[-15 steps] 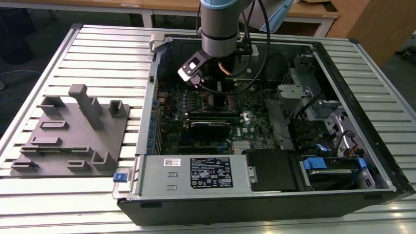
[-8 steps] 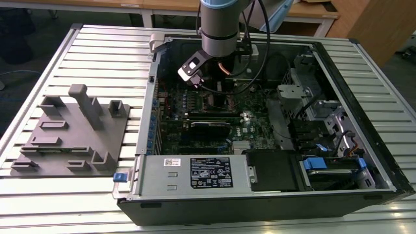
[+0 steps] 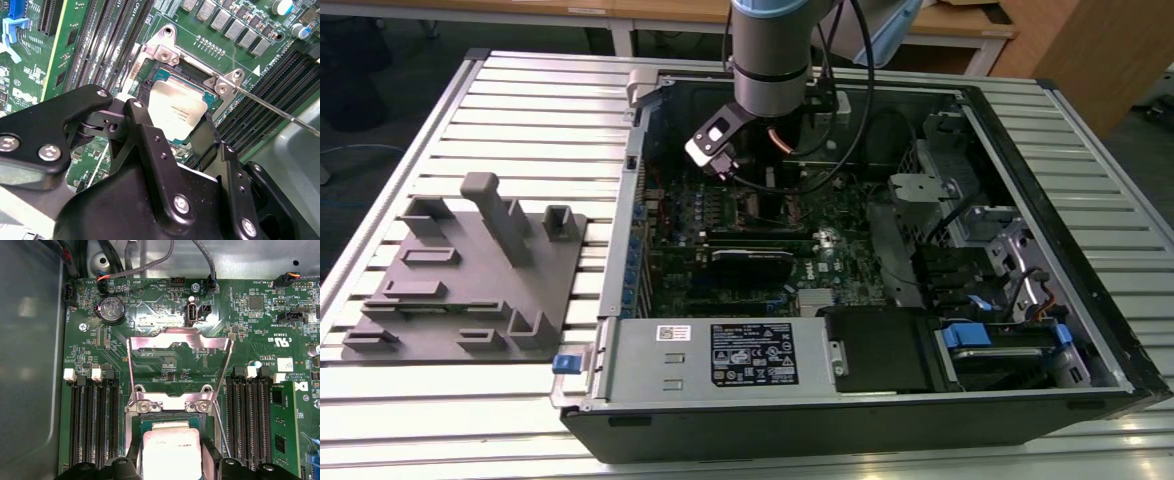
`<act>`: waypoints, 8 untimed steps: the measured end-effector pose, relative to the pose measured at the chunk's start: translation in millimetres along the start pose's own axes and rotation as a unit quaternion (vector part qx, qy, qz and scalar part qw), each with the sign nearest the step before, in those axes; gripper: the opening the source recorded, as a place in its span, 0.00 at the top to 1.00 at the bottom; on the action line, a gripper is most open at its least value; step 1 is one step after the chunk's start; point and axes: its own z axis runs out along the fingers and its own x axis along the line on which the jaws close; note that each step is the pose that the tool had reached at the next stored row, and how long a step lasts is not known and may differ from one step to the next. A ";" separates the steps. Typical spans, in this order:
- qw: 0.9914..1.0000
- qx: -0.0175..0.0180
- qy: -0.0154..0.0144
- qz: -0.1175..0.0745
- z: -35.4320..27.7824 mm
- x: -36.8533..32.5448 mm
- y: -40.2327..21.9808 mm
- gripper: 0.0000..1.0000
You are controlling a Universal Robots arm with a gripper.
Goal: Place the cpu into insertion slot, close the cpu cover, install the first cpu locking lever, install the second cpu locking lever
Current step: 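Place the cpu into insertion slot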
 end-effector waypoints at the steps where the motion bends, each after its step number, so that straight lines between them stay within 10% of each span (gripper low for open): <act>1: 1.000 0.000 0.000 0.000 -0.4 0.0 0.0 0.44; 8: 1.000 0.000 0.000 0.004 -3.0 0.0 0.3 0.44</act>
